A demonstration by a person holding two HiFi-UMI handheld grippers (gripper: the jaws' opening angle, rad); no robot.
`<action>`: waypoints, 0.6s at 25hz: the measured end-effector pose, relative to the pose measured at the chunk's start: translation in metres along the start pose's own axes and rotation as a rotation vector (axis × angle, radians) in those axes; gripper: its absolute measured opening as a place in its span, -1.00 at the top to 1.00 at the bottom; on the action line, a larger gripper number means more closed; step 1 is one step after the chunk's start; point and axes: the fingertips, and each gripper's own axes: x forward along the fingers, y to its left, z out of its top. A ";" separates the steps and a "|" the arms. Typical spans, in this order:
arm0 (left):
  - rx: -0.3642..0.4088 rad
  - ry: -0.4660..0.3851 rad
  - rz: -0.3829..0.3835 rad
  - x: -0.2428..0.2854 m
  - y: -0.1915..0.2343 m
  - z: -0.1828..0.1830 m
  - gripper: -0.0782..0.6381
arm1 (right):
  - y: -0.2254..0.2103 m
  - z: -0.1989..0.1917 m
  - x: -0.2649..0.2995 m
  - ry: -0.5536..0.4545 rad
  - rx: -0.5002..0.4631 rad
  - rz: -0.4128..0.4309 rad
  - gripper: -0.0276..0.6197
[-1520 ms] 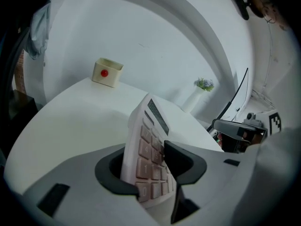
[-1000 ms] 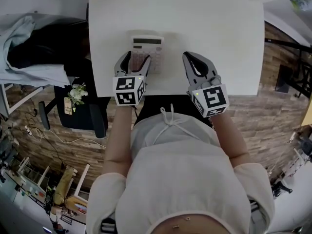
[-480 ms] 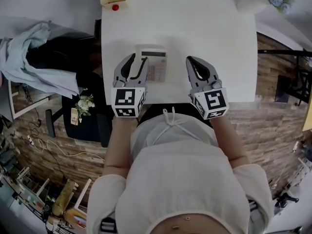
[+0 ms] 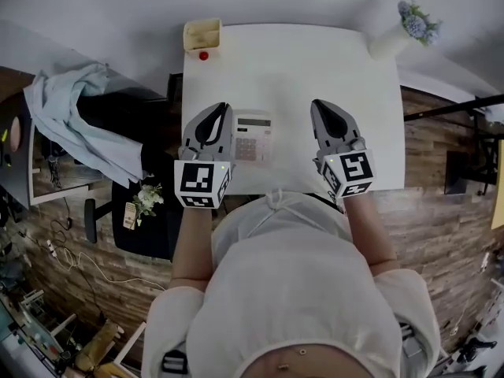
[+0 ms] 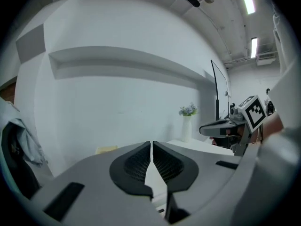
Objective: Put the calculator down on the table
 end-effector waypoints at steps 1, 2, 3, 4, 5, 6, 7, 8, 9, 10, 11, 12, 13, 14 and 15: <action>0.003 -0.021 -0.006 -0.002 -0.001 0.009 0.69 | -0.002 0.006 -0.001 -0.011 -0.002 -0.002 0.90; 0.003 -0.042 -0.011 -0.005 -0.002 0.017 0.70 | -0.004 0.011 -0.003 -0.021 -0.005 -0.004 0.90; 0.003 -0.061 -0.015 -0.007 -0.004 0.025 0.70 | -0.006 0.017 -0.004 -0.031 -0.009 -0.005 0.90; 0.002 -0.079 -0.019 -0.008 -0.005 0.033 0.71 | -0.008 0.022 -0.006 -0.040 -0.015 -0.008 0.90; 0.001 -0.094 -0.023 -0.010 -0.005 0.040 0.71 | -0.009 0.027 -0.007 -0.050 -0.021 -0.013 0.90; 0.000 -0.107 -0.026 -0.011 -0.006 0.046 0.71 | -0.011 0.032 -0.008 -0.060 -0.026 -0.017 0.90; 0.000 -0.119 -0.031 -0.011 -0.006 0.051 0.71 | -0.013 0.036 -0.010 -0.069 -0.031 -0.022 0.90; 0.000 -0.127 -0.036 -0.012 -0.007 0.056 0.71 | -0.014 0.040 -0.011 -0.078 -0.035 -0.026 0.90; 0.002 -0.133 -0.044 -0.011 -0.009 0.060 0.71 | -0.016 0.043 -0.013 -0.086 -0.033 -0.028 0.90; 0.002 -0.137 -0.055 -0.011 -0.010 0.064 0.71 | -0.017 0.045 -0.015 -0.093 -0.027 -0.027 0.90; -0.001 -0.140 -0.069 -0.011 -0.013 0.067 0.71 | -0.018 0.048 -0.017 -0.100 -0.016 -0.025 0.90; -0.007 -0.144 -0.083 -0.011 -0.015 0.069 0.71 | -0.019 0.050 -0.019 -0.107 -0.007 -0.024 0.90; -0.013 -0.149 -0.094 -0.011 -0.017 0.072 0.71 | -0.019 0.053 -0.022 -0.112 -0.005 -0.025 0.90; -0.018 -0.154 -0.103 -0.012 -0.018 0.074 0.71 | -0.019 0.054 -0.024 -0.113 -0.010 -0.029 0.90; -0.019 -0.159 -0.108 -0.012 -0.019 0.076 0.71 | -0.019 0.056 -0.026 -0.114 -0.016 -0.033 0.90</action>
